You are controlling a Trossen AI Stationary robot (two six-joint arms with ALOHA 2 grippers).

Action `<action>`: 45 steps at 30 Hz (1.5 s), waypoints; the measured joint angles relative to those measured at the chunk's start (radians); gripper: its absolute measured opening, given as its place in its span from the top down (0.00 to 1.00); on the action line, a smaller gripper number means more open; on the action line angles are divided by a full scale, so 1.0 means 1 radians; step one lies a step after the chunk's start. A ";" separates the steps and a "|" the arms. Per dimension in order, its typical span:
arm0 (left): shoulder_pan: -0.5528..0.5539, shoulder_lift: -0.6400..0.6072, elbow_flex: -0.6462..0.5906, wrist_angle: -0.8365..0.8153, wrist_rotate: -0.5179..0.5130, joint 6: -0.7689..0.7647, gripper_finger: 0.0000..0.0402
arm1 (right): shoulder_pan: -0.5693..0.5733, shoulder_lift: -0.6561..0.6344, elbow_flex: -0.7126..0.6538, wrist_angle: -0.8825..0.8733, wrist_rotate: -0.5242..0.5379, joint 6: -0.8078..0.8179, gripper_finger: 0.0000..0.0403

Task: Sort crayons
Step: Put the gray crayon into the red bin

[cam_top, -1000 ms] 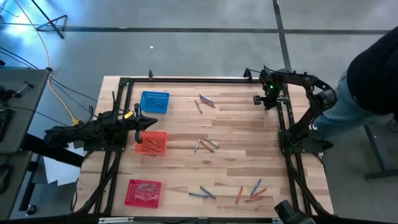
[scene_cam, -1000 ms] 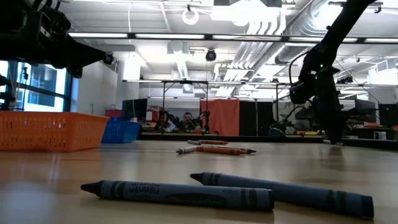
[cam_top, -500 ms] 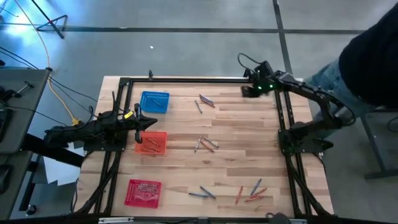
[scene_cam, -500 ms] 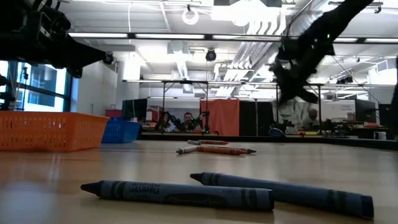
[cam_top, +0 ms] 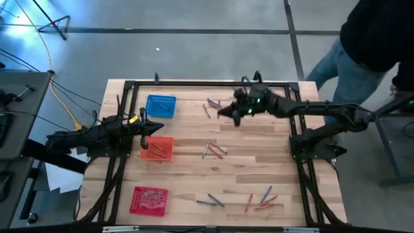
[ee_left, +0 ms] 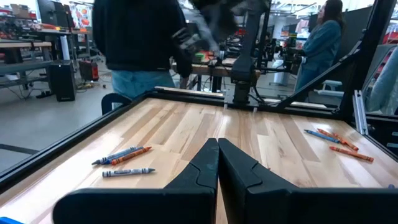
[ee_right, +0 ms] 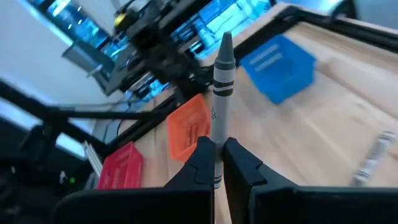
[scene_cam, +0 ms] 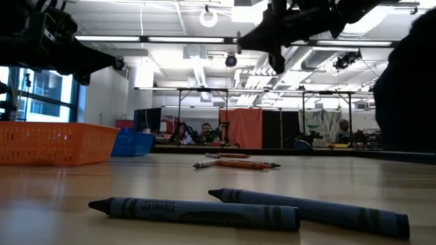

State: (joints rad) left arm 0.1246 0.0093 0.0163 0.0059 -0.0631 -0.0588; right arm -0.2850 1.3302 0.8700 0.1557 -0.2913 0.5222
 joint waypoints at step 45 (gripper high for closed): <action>0.000 0.000 0.000 0.000 0.000 0.000 1.00 | 0.400 0.656 0.429 0.415 -0.225 -0.008 1.00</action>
State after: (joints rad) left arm 0.1249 0.0093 0.0166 0.0059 -0.0635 -0.0586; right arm 0.1147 1.9860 1.2991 0.5707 -0.5161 0.5143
